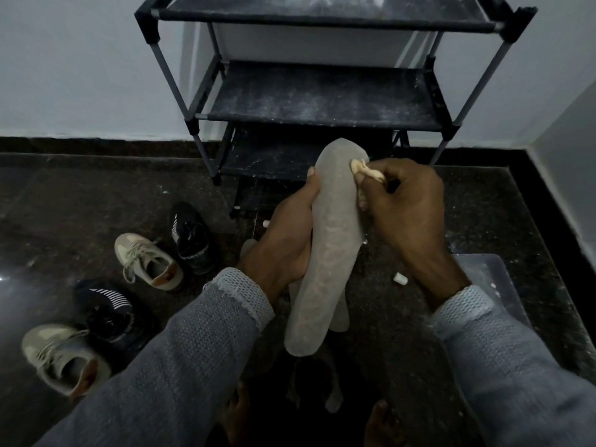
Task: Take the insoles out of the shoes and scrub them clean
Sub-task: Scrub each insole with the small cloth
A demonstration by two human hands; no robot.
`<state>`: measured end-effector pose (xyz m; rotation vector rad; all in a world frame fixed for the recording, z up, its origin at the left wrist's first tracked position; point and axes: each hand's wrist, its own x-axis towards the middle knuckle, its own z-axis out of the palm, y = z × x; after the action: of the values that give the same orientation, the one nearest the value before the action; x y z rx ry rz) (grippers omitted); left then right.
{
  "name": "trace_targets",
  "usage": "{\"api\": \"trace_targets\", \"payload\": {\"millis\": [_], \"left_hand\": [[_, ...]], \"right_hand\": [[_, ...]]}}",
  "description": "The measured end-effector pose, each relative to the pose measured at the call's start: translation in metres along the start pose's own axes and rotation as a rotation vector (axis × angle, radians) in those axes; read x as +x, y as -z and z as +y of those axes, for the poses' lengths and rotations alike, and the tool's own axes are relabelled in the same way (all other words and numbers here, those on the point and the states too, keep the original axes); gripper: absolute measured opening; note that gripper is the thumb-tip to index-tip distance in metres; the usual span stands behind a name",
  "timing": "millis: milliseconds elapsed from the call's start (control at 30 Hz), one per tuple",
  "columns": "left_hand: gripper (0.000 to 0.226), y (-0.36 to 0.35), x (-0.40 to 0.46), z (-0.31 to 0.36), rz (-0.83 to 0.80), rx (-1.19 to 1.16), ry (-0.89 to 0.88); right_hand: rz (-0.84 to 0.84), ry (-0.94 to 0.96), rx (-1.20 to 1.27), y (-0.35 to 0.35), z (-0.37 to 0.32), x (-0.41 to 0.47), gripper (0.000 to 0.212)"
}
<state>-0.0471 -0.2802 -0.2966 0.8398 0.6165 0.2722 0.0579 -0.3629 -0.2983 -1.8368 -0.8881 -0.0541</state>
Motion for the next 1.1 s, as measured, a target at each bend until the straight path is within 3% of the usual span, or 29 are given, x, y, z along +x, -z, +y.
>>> {"api": "trace_targets", "payload": {"millis": [200,400,600,833,1000,1100], "left_hand": [[0.059,0.001,0.001,0.000,0.019,-0.016,0.013],[0.059,0.001,0.000,0.003,0.041,-0.023,0.007],[0.056,0.001,0.002,0.002,0.044,-0.024,-0.022],[0.056,0.000,0.002,0.004,0.049,-0.008,-0.011],[0.056,0.001,0.002,0.002,0.046,-0.032,-0.021],[0.055,0.003,0.001,0.004,0.048,-0.008,-0.030]], "right_hand": [[-0.119,0.144,0.003,-0.015,-0.021,-0.012,0.009],[-0.017,0.001,-0.052,0.000,0.002,-0.001,0.011],[-0.154,0.141,0.015,-0.016,-0.023,-0.017,0.011],[-0.042,0.018,-0.011,0.003,0.002,0.000,0.013],[-0.185,0.145,0.020,-0.012,-0.021,-0.016,0.011],[-0.161,0.134,0.018,-0.010,-0.017,-0.011,0.008]]}}
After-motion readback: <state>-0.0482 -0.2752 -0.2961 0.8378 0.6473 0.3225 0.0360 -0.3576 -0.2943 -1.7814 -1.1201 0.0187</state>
